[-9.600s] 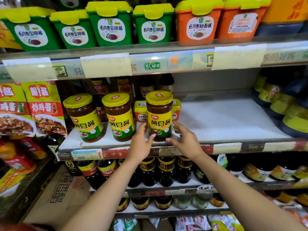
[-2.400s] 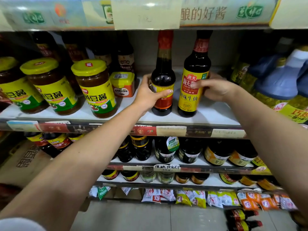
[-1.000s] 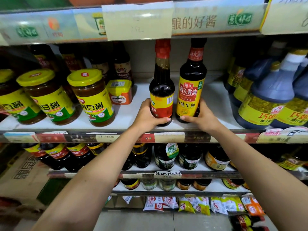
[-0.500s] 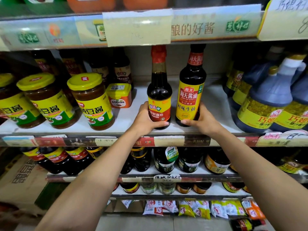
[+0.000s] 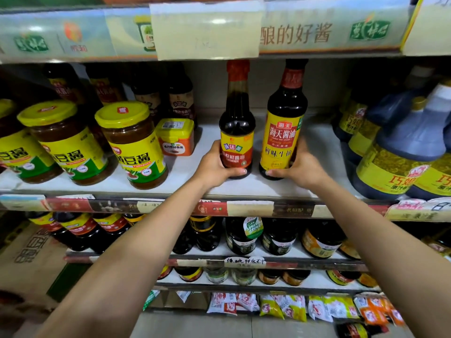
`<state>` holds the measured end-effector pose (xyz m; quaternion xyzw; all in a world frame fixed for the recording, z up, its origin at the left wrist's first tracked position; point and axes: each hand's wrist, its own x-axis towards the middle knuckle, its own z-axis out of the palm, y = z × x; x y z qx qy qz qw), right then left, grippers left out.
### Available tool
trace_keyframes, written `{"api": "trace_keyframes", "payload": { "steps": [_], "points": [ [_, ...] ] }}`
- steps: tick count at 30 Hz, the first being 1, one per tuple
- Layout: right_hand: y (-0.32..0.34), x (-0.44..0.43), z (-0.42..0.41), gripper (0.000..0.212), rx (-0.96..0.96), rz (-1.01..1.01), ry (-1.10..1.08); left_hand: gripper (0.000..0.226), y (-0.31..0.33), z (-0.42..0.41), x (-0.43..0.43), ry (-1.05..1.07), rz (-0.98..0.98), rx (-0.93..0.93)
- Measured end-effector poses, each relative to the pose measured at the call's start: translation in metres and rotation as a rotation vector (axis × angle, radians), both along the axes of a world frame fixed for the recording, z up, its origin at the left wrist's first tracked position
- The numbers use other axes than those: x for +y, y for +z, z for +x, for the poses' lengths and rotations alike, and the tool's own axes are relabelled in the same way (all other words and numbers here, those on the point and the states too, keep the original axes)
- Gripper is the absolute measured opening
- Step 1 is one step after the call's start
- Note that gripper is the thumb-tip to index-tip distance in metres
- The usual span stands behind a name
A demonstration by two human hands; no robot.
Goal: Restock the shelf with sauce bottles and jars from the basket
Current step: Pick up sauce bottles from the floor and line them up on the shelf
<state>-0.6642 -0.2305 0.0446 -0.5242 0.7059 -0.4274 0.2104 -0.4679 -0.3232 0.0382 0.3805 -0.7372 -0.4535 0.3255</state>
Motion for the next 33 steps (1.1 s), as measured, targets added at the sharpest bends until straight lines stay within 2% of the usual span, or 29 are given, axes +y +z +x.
{"api": "trace_keyframes", "payload": {
  "steps": [3, 12, 27, 33],
  "points": [
    [0.002, -0.021, -0.004, 0.098, -0.059, -0.006, 0.045, 0.078, -0.002, -0.012, -0.014, 0.067, 0.058, 0.073],
    [-0.011, -0.087, -0.023, 0.080, -0.087, -0.062, -0.016, 0.073, -0.010, -0.039, -0.065, 0.155, 0.127, 0.206],
    [-0.017, -0.159, -0.046, 0.077, 0.052, -0.073, 0.059, 0.058, -0.007, -0.067, -0.132, 0.224, -0.009, 0.080],
    [-0.020, -0.160, -0.049, 0.073, 0.054, -0.063, 0.036, 0.063, -0.008, -0.066, -0.135, 0.212, -0.006, 0.055]
  ]
}}
